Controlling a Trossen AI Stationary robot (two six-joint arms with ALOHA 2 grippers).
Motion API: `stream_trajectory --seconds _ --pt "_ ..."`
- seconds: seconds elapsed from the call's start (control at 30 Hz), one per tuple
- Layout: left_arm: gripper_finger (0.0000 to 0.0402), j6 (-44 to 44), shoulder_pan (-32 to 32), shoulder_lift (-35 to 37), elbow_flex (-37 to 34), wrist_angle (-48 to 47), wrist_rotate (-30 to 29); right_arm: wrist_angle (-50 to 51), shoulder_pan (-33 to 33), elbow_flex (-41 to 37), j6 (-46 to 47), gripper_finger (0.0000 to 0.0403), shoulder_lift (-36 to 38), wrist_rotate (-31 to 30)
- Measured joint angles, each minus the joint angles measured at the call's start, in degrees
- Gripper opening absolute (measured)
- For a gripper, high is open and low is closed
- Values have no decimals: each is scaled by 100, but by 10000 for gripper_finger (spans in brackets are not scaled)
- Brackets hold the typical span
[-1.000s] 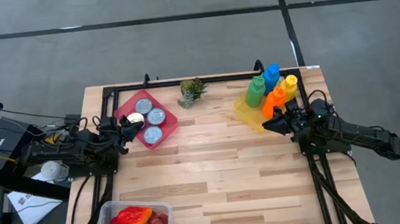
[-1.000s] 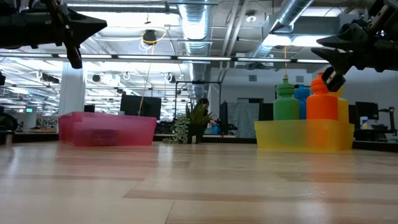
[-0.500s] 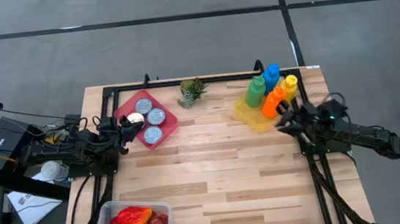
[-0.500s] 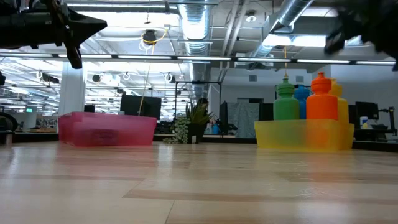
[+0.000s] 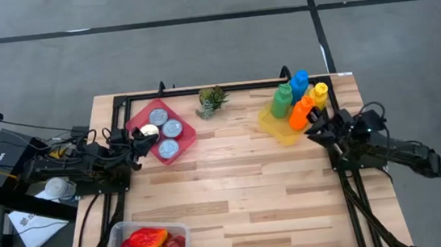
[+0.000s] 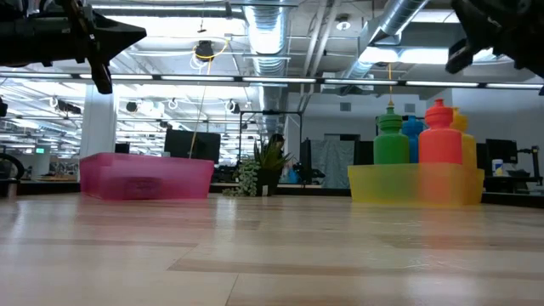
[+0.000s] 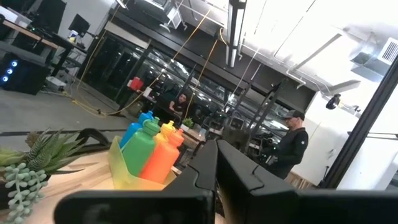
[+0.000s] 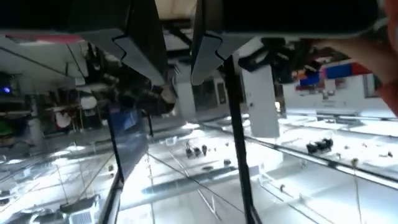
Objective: Pick & Place Food Item
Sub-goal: Return to Home Position
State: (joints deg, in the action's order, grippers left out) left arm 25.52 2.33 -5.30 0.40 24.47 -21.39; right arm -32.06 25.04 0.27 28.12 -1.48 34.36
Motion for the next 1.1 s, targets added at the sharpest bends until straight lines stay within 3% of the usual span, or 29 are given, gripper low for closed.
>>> stream_trajectory --seconds 0.3,0.53,0.77,1.1 --pt "0 20 0 -2 -2 -1 16 1331 -1388 2 -1242 66 -233 -1202" --pt "0 22 0 -2 -2 0 13 2194 -2111 2 -2299 66 -157 -1427" --pt "0 93 0 -2 -2 0 56 2439 -1994 8 -2728 66 -143 -2007" --pt "0 144 0 -2 -4 0 66 3665 -1495 394 -2436 66 132 -1640"
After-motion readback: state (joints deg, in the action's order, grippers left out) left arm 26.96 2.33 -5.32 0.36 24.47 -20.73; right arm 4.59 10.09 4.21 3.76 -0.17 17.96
